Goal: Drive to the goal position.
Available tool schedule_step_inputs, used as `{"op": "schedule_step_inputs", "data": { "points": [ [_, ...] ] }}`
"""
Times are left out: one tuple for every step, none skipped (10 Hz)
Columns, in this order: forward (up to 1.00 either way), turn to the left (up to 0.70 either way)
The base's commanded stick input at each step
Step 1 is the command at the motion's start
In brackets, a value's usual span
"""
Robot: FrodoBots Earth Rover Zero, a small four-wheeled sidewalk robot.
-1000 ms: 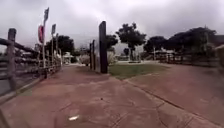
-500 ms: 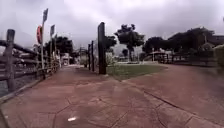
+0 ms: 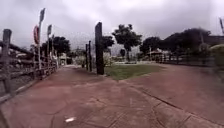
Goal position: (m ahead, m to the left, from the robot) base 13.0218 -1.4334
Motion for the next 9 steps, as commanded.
{"op": "schedule_step_inputs", "data": {
  "points": [
    [0.00,-0.85],
    [0.00,-0.85],
    [0.00,-0.85],
    [0.00,-0.85],
    [0.00,-0.85],
    [0.00,-0.85],
    [0.00,-0.85],
    [0.00,-0.85],
    [0.00,-0.85]
  ]
}}
